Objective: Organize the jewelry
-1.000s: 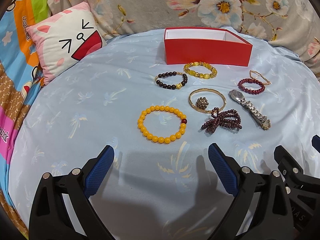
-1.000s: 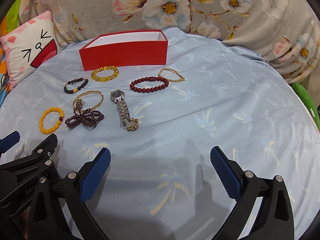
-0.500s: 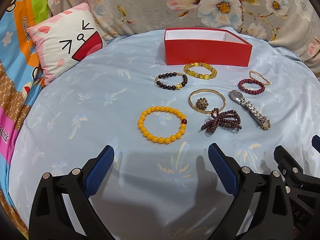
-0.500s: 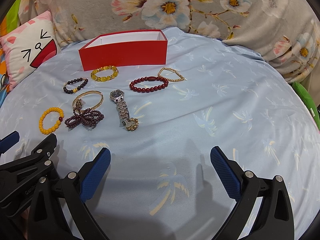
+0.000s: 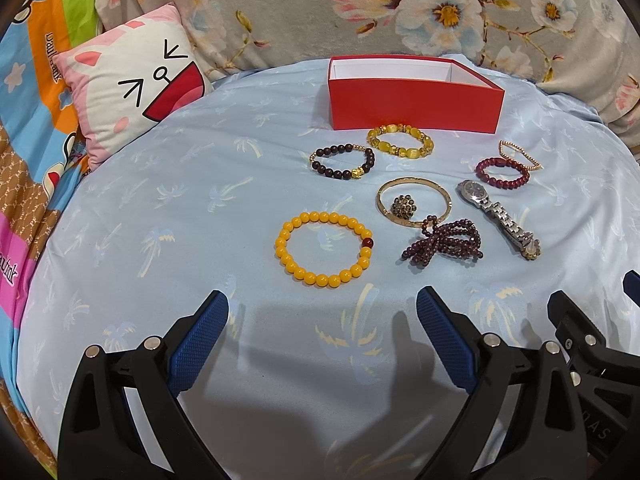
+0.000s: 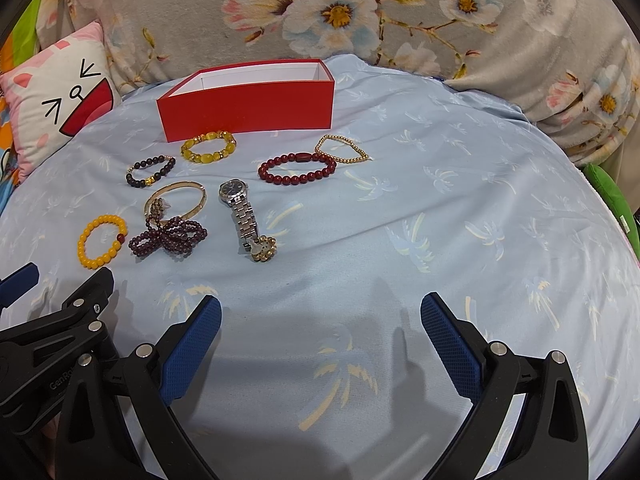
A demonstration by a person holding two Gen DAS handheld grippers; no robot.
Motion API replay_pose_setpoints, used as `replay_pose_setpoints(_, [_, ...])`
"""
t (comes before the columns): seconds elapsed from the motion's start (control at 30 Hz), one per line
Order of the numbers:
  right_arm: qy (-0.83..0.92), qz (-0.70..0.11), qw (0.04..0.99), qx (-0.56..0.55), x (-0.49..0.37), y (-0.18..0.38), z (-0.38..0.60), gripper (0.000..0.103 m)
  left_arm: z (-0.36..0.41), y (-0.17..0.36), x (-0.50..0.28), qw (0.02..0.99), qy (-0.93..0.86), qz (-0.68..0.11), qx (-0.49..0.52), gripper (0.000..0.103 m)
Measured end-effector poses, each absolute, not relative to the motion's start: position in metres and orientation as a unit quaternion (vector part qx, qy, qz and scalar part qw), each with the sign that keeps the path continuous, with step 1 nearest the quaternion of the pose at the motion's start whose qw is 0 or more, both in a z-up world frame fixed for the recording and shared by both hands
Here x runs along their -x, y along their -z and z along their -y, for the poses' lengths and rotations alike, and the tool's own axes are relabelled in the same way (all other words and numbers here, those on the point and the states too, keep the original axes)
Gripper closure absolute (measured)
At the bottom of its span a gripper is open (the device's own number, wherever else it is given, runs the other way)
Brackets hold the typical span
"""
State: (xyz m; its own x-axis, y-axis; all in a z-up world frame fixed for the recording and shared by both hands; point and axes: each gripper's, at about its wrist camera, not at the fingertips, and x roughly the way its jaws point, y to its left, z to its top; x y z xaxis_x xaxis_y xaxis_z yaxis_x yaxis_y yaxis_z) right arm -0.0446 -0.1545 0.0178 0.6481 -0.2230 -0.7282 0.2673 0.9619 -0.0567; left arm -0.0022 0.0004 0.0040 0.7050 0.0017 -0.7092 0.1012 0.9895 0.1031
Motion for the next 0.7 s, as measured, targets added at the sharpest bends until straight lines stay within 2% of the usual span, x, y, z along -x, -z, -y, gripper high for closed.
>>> replay_pose_setpoints(0.7, [0.135, -0.398, 0.907, -0.029, 0.0452, -0.0189, 0.155, 0.007, -0.0003, -0.0035, 0.0022, 0.92, 0.028, -0.385, -0.066, 0.012])
